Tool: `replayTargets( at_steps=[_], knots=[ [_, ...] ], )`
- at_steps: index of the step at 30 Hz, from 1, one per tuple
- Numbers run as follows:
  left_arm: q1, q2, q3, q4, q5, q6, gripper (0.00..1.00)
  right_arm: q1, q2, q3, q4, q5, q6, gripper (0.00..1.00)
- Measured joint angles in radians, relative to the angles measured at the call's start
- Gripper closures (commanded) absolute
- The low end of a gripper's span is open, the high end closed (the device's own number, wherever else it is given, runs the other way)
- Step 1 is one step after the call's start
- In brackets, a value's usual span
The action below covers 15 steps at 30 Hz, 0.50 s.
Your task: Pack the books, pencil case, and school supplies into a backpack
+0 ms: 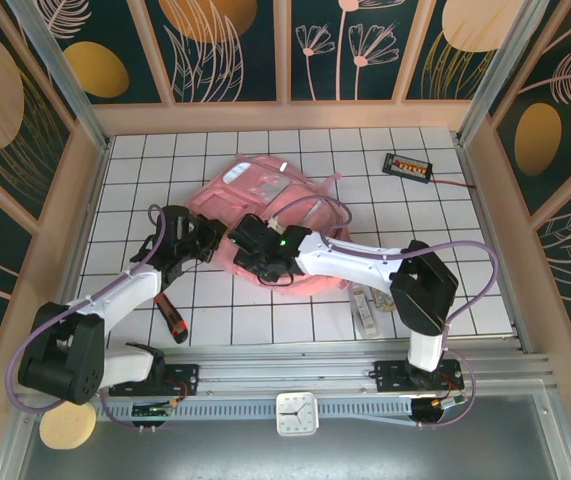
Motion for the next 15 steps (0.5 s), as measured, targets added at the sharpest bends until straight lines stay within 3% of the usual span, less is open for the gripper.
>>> replayTargets(
  at_steps=[15],
  knots=[
    [-0.025,-0.037,0.024,-0.046,-0.045,-0.074,1.00,0.031,0.042,0.097,-0.095,0.079,0.040,0.55]
  ],
)
